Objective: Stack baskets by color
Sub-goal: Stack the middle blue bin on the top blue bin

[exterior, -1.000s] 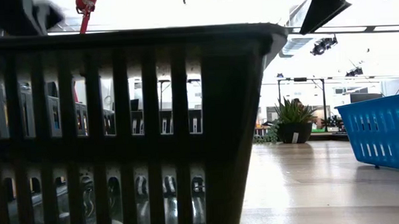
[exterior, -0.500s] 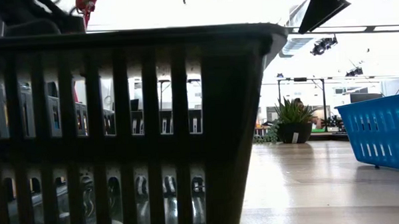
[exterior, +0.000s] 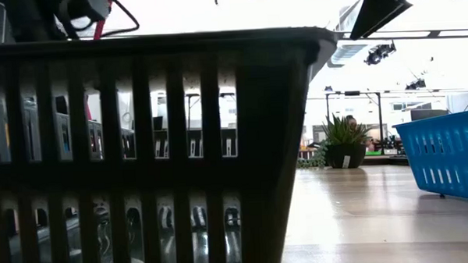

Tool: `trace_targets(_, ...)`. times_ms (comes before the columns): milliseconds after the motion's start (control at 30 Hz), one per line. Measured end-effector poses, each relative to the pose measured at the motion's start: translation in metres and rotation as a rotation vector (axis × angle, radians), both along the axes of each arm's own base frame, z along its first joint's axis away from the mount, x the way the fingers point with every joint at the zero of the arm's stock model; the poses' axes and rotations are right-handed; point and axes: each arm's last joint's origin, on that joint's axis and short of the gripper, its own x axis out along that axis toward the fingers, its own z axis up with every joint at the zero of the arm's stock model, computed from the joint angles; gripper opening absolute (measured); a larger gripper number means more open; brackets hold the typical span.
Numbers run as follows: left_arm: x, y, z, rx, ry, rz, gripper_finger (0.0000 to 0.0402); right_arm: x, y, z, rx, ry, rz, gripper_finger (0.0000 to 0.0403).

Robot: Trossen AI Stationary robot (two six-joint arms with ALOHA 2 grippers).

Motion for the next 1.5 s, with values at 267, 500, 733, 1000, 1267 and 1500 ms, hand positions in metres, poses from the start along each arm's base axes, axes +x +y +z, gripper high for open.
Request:
trace_targets(267,0.007,0.000,-0.021,-0.003,0.193,-0.005,0.0235,0.000,0.000,0.000,0.005,0.001,0.000,0.0249)
trace_targets(500,0.016,-0.002,-0.039,-0.079,0.314,-0.054,0.0221,0.000,0.000,0.000,0.006,-0.001,0.000,0.0249)
trace_targets(733,0.020,-0.001,-0.052,-0.057,0.399,-0.054,0.0113,0.000,0.000,0.000,0.006,-0.002,0.000,0.0249)
trace_targets(1000,0.041,-0.011,-0.030,0.002,0.319,-0.087,0.0009,0.001,0.000,0.000,-0.001,-0.014,0.000,0.0249)
trace_targets(1267,0.082,-0.036,0.042,0.239,0.083,-0.260,0.0001,0.002,0.001,0.001,-0.007,-0.037,-0.001,0.0249)
trace_targets(1500,0.130,-0.033,0.086,0.506,-0.088,-0.475,0.0000,0.004,0.001,0.002,-0.049,-0.056,0.009,0.0249)
